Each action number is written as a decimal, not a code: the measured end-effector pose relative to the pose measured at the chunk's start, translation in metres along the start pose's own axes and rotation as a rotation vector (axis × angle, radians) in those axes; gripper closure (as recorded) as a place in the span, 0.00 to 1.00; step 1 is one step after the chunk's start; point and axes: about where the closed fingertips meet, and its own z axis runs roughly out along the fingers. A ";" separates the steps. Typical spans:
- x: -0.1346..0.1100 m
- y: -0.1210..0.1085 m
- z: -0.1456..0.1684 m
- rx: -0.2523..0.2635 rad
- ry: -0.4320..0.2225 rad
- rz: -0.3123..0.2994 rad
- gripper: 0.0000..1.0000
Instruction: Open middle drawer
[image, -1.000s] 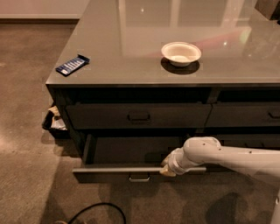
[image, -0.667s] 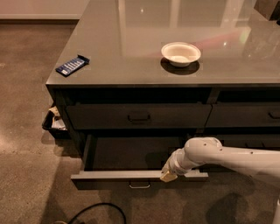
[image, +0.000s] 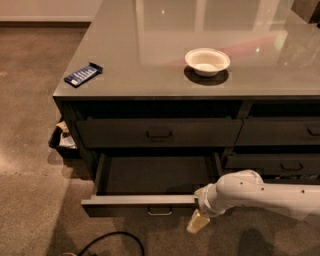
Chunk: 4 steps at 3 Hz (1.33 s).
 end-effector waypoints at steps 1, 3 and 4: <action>0.006 0.019 -0.005 -0.009 0.019 -0.009 0.00; 0.011 0.029 -0.006 -0.019 0.030 -0.009 0.00; 0.022 0.022 0.009 -0.040 0.027 0.005 0.00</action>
Offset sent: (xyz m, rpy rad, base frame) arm -0.0423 -0.0054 -0.0002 -0.0353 0.0330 0.0149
